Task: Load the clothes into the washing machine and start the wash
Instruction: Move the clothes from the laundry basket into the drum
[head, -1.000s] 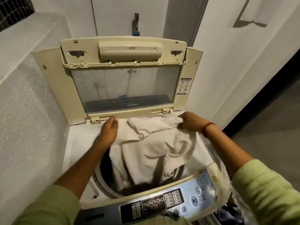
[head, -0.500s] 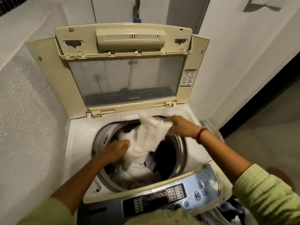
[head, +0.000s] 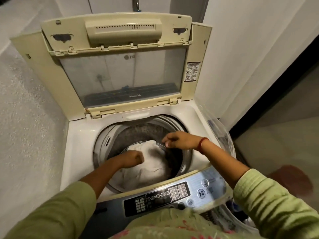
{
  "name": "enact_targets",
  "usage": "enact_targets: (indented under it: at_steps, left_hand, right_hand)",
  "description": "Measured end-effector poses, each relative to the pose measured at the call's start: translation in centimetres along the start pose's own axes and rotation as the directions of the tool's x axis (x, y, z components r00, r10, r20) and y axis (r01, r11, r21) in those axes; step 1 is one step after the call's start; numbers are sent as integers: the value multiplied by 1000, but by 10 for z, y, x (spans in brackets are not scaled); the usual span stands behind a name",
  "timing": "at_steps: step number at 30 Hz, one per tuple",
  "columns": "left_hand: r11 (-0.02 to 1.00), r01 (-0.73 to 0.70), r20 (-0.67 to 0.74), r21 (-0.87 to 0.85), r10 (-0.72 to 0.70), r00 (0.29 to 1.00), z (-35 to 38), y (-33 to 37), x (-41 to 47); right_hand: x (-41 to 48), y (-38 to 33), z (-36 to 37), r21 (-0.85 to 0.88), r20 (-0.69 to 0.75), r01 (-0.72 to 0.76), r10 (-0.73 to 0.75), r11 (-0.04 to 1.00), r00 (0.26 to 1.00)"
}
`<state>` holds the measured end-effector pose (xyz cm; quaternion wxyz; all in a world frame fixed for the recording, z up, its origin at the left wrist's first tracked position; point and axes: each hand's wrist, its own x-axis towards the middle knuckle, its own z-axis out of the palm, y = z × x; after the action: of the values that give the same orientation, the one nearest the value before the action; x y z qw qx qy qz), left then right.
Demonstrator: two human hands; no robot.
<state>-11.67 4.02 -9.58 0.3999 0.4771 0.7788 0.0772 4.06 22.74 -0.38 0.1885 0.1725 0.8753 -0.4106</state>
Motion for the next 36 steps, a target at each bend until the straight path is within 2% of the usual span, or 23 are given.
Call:
enact_targets:
  at_steps: [3, 6, 9, 11, 13, 15, 18, 21, 23, 25, 27, 30, 33, 36]
  left_hand:
    - [975, -171, -271, -144, 127, 954, -15, 53, 2]
    - [908, -385, -460, -166, 274, 845, -23, 121, 2]
    - [807, -574, -587, -137, 401, 703, -23, 191, 1]
    - [754, -645, -603, -121, 461, 651, -13, 236, 6]
    - [717, -690, -561, -98, 533, 634, 1, 278, 15]
    - [683, -725, -461, -92, 615, 639, 19, 321, 28]
    - [692, -715, -328, -101, 656, 680, 46, 376, 56]
    - [752, -650, -213, -111, 621, 754, 93, 425, 98]
    - [831, -557, -138, -4, 551, 823, 133, 452, 136]
    - [893, -434, -80, 118, 444, 892, 181, 472, 183]
    - [938, -309, -2, 157, 313, 950, 237, 474, 227]
    - [943, -213, 161, 256, 176, 971, 318, 442, 281]
    - [881, -278, 338, 383, 147, 930, 393, 392, 326]
    - [834, -339, 469, 434, 112, 876, 451, 342, 361]
  right_hand:
    - [-28, 4, -23, 175, -144, 68, -43, 982, 989]
    - [-74, 18, -47, 335, -335, 155, -37, 929, 942]
    - [-132, 42, -68, 497, -511, 247, 50, 832, 858]
    - [-172, 64, -73, 538, -606, 277, 136, 796, 784]
    - [-204, 93, -71, 592, -669, 301, 247, 747, 702]
    - [-231, 133, -59, 657, -675, 272, 388, 703, 628]
    - [-255, 208, -33, 748, -585, 152, 534, 646, 611]
    - [-264, 283, 2, 832, -441, -9, 672, 554, 594]
    - [-257, 332, 26, 853, -386, -83, 731, 515, 563]
    - [-241, 386, 46, 826, -350, -195, 753, 528, 557]
    - [-220, 438, 72, 757, -311, -315, 740, 572, 596]
    - [-186, 491, 112, 623, -138, -521, 738, 583, 661]
    - [-164, 542, 166, 540, 45, -677, 786, 500, 617]
    - [-143, 582, 221, 451, 201, -726, 734, 519, 649]
